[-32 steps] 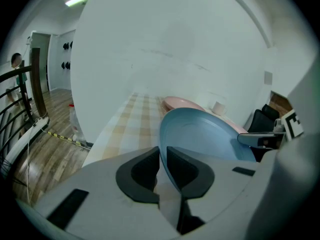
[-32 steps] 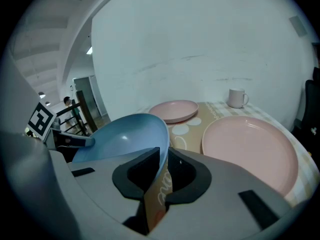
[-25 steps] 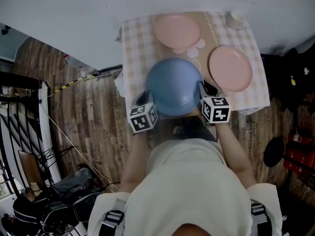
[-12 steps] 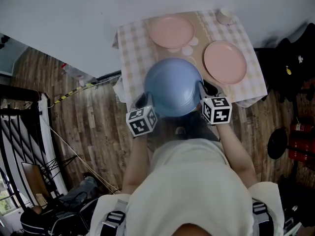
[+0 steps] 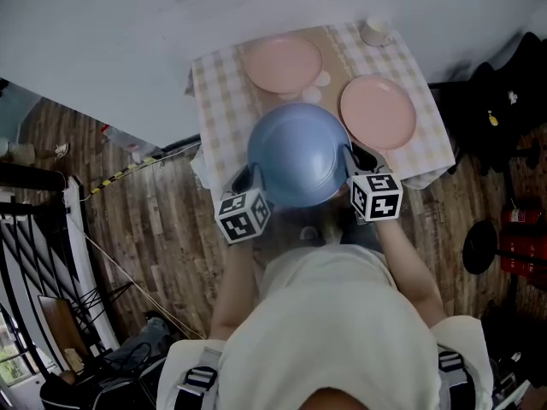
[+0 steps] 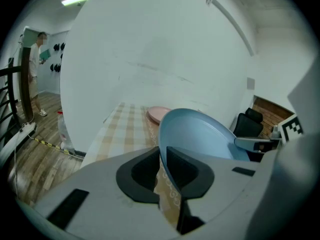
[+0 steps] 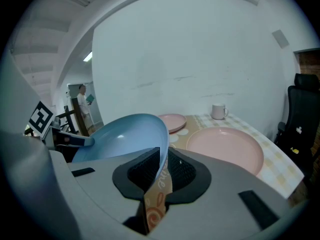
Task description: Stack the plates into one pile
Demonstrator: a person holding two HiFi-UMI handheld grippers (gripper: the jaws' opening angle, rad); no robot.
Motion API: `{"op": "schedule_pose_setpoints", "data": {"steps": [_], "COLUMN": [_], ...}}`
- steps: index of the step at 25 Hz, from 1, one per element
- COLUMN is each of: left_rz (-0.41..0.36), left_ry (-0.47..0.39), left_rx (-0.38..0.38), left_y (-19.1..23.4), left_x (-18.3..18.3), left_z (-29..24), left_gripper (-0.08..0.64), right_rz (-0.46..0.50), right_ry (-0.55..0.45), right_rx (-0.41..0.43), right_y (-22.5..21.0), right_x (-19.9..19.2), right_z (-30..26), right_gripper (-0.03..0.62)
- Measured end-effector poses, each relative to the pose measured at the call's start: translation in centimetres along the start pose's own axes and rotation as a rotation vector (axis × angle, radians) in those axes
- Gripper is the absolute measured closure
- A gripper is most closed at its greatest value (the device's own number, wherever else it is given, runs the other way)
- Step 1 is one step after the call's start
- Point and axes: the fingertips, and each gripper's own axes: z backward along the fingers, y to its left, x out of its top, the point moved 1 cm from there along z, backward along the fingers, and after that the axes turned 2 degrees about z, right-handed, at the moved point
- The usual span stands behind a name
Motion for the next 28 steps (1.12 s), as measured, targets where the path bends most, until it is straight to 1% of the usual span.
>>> {"op": "schedule_pose_setpoints", "data": {"steps": [5, 17, 28], "left_rz": [-0.008, 0.005, 0.002], "left_ry": [-0.007, -0.015, -0.005], "left_rx": [0.008, 0.067, 0.083], "left_y": [-2.5, -8.7, -14.5], "left_x": [0.3, 0.7, 1.0], "left_z": [-0.9, -4.2, -8.1], "left_gripper": [0.520, 0.520, 0.520], "right_rz": [-0.006, 0.002, 0.007], "right_ry": [-0.007, -0.006, 0.004], "right_rx": [0.009, 0.068, 0.084], "right_y": [-2.7, -9.9, -16.9], "right_x": [0.2, 1.6, 2.5], "right_z": [0.3, -0.6, -1.0], "right_gripper": [0.551, 0.551, 0.551]}}
